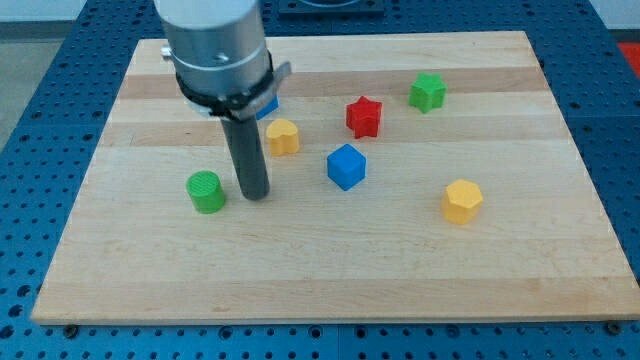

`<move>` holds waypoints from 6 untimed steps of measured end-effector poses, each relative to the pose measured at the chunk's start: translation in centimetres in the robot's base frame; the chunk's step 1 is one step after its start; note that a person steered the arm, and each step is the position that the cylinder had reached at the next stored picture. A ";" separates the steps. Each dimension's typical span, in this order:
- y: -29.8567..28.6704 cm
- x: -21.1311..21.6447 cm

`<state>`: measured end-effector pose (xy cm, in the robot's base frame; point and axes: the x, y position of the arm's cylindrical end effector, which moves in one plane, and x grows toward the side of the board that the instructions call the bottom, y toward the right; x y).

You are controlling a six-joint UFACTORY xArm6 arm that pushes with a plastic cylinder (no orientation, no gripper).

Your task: Move the hexagon diagonally bottom right to the cube

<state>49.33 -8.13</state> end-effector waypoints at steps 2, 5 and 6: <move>2.8 3.0; 23.1 5.4; 24.9 5.4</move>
<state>54.70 16.78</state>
